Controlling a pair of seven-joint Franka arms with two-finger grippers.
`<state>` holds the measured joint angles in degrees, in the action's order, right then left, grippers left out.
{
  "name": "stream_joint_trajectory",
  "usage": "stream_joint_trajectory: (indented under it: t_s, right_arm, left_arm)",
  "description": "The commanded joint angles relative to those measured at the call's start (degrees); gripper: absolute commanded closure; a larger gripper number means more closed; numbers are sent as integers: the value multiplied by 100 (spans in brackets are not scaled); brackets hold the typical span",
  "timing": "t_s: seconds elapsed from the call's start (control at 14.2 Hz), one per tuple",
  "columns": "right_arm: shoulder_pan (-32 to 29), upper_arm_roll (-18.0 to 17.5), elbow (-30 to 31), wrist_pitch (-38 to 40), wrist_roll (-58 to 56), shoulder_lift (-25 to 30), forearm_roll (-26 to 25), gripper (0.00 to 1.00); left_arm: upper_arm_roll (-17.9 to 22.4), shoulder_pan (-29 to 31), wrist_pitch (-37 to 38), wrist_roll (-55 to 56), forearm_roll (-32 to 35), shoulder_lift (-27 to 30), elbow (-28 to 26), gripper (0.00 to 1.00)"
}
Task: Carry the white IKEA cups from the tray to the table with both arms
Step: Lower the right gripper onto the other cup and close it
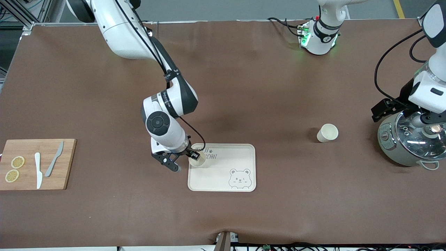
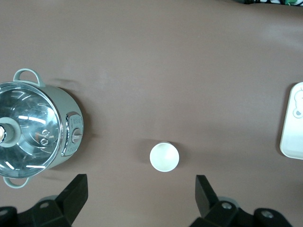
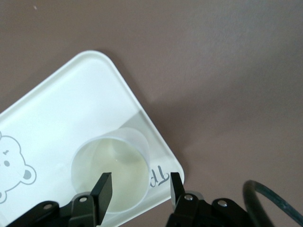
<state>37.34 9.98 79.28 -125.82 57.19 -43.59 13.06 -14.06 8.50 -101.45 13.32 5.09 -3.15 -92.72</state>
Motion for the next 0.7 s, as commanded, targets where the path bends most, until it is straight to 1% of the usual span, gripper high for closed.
stream_joint_trajectory:
  t_s: [0.0, 0.07, 0.14, 0.21, 0.28, 0.42, 0.56, 0.63]
  right_arm:
    - [142, 22, -123, -39, 213, -255, 13, 63]
    - [151, 30, -115, -40, 222, -281, -22, 68]
    - [195, 31, -88, -40, 231, -282, -153, 80]
    - [212, 31, -71, -13, 249, -282, -267, 100]
    - [186, 39, -123, 100, 310, -247, -268, 100]
    - [37, 48, -211, 748, 310, -54, -233, 100]
    - [-120, 66, -622, 1355, 328, -9, -216, 100]
    - [-261, 66, -790, 1671, 328, 121, -146, 100]
  left_arm:
    - [-79, 29, 422, -163, -78, 122, 131, 0]
    - [-123, 38, 528, -241, -79, 192, 175, 0]
    - [-132, 38, 599, -285, -87, 210, 175, 0]
    - [-158, 29, 713, -286, -87, 210, 184, 0]
    - [-237, 38, 818, -286, -131, 219, 184, 0]
    - [-264, 55, 933, -286, -201, 324, 193, 0]
    - [-273, 64, 986, -286, -210, 333, 201, 0]
    - [-281, 64, 995, -286, -219, 333, 202, 0]
